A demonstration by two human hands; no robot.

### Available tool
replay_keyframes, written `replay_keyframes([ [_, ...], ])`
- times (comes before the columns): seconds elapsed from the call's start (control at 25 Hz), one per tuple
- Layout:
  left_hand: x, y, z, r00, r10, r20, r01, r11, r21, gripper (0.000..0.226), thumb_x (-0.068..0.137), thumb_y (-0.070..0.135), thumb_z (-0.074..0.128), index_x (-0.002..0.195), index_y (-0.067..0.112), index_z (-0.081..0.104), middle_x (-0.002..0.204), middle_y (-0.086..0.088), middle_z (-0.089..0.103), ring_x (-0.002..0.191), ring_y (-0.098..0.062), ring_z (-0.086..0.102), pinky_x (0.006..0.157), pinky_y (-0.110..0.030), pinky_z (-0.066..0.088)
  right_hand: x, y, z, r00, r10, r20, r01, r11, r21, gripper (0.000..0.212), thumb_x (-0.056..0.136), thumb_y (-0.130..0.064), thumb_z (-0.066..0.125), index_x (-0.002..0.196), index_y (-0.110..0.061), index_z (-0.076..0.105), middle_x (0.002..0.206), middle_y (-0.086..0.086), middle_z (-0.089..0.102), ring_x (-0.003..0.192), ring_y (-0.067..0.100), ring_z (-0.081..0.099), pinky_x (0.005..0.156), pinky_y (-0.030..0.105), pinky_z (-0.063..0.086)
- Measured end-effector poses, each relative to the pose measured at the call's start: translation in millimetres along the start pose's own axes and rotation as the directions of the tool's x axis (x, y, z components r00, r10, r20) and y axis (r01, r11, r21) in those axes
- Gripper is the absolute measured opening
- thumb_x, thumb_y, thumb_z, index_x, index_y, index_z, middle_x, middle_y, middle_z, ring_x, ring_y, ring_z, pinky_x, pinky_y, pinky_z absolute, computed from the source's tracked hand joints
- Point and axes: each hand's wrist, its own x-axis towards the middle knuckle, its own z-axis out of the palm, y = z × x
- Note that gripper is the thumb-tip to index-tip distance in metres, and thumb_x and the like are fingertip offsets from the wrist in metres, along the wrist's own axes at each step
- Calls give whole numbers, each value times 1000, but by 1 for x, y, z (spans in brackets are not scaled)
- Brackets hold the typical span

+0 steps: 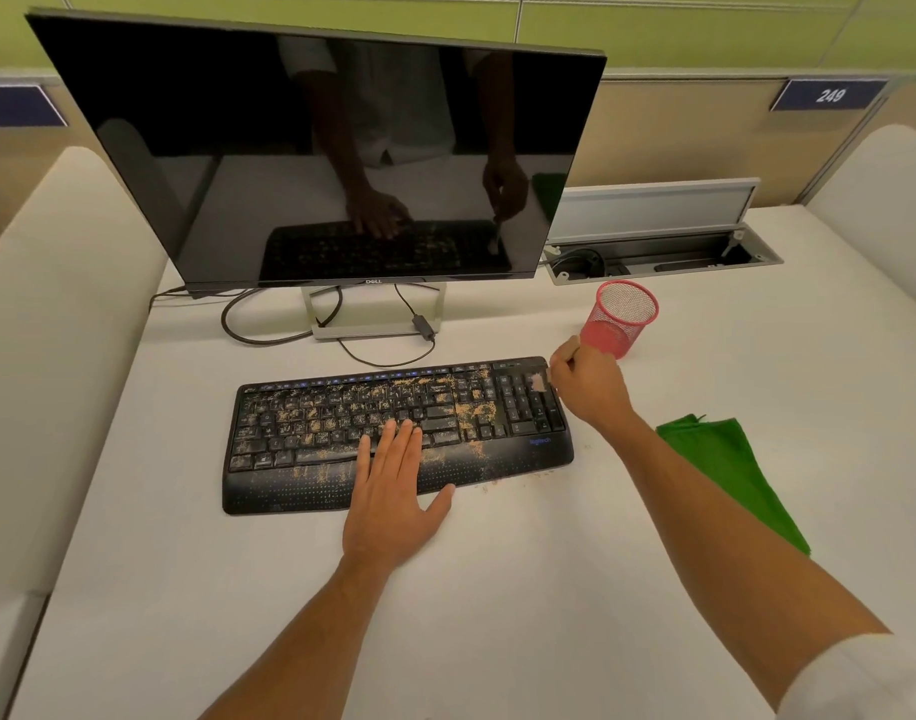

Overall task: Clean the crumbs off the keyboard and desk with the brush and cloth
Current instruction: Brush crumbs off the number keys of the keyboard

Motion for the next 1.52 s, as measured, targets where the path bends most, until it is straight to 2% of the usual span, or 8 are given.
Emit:
replay_keyframes([
  [0.28, 0, 0, 0, 1000, -2, -1, 2, 1000, -9, 86, 93, 69, 26, 157, 16, 11, 165, 1, 5, 151, -13, -12, 122, -43, -8, 3, -9, -27, 924, 167, 343, -92, 970, -224, 31, 96, -15, 47, 74, -1, 64, 68, 10, 67, 60, 22, 64, 60, 32, 54],
  [0.48, 0, 1, 0, 1000, 1, -11, -1, 1000, -2, 85, 93, 69, 26, 157, 15, 12, 165, 1, 7, 151, -13, -11, 122, -43, -8, 5, -15, -19, 999, -12, 32, 11, 1000, 29, 49, 107, -26, 35, 79, -2, 68, 74, 12, 71, 68, 25, 70, 60, 28, 55],
  [0.68, -1, 1, 0, 1000, 2, -18, -2, 1000, -8, 85, 93, 68, 28, 157, 15, 14, 165, 1, 8, 151, -13, -10, 122, -42, -8, -11, -17, 1, 995, -1, 102, -3, 999, 41, 59, 103, -33, 26, 66, -5, 63, 65, 10, 69, 63, 30, 67, 68, 40, 58],
  [0.84, -1, 1, -2, 1000, -3, -2, 3, 1000, -3, 85, 93, 68, 26, 158, 15, 11, 165, 2, 6, 151, -12, -12, 122, -42, -9, -12, -19, -8, 943, 98, 318, -58, 989, -134, 33, 92, -17, 45, 67, -2, 61, 72, 16, 70, 68, 34, 68, 72, 44, 59],
  [1.0, -1, 1, -3, 1000, -4, -2, 4, 1000, -14, 84, 93, 68, 26, 158, 15, 11, 165, 2, 5, 151, -12, -13, 122, -43, -8, -8, -27, -1, 992, 72, 99, -78, 996, 51, 59, 101, -37, 26, 67, -6, 63, 62, 8, 67, 59, 26, 66, 65, 36, 58],
  [1.16, -1, 1, -3, 1000, 0, 12, 0, 1000, -2, 84, 93, 68, 24, 158, 16, 8, 165, 2, 2, 150, -12, -16, 122, -43, -9, -1, -37, 8, 999, -36, 6, 36, 999, 1, 55, 108, -28, 25, 64, -13, 54, 52, -4, 51, 54, 21, 56, 59, 25, 39],
  [1.36, 0, 1, -3, 1000, 4, 0, -3, 1000, -14, 85, 93, 68, 26, 157, 14, 11, 165, 1, 5, 151, -13, -13, 122, -43, -8, -7, -36, 10, 989, 29, 143, -13, 993, -114, 50, 105, -26, 31, 66, -7, 56, 59, 4, 57, 64, 30, 62, 68, 36, 52],
  [1.52, 0, 1, -2, 1000, 1, 8, -1, 1000, -8, 85, 93, 69, 23, 158, 16, 9, 165, 2, 2, 150, -12, -15, 122, -43, -8, -2, -36, -7, 899, 149, 411, -63, 975, -214, 32, 93, -12, 46, 73, 2, 66, 68, 14, 69, 65, 32, 69, 73, 43, 61],
])
